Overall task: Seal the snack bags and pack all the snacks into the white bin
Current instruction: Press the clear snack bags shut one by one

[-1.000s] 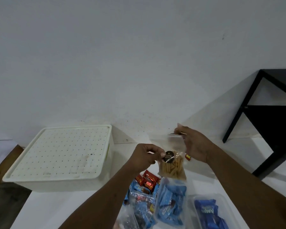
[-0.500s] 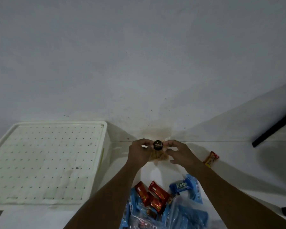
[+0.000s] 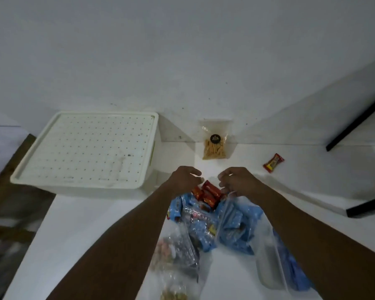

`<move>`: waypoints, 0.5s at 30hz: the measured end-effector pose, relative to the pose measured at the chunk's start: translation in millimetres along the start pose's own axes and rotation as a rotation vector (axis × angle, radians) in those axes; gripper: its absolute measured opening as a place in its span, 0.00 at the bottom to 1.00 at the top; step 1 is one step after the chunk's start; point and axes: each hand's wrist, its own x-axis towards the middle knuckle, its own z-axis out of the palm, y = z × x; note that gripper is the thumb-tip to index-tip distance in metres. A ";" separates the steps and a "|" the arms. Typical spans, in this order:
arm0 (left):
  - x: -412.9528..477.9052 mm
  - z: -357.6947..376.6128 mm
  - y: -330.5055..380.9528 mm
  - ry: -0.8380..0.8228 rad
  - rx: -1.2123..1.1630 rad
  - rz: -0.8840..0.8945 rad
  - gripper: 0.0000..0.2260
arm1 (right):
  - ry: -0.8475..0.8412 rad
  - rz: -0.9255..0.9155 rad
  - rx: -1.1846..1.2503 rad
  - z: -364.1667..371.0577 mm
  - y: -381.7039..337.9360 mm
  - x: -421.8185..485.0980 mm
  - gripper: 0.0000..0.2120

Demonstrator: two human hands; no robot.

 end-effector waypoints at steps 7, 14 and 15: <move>-100.9 -0.8 -84.8 -0.037 0.488 -0.039 0.16 | -0.162 0.151 -0.342 97.3 70.9 -66.9 0.07; -137.9 -15.7 -147.2 0.049 0.384 -0.053 0.25 | -0.013 -0.036 -0.526 161.1 103.4 -83.6 0.02; -138.0 -19.5 -147.3 0.080 0.374 -0.041 0.26 | -0.023 -0.054 -0.484 163.5 97.5 -85.2 0.05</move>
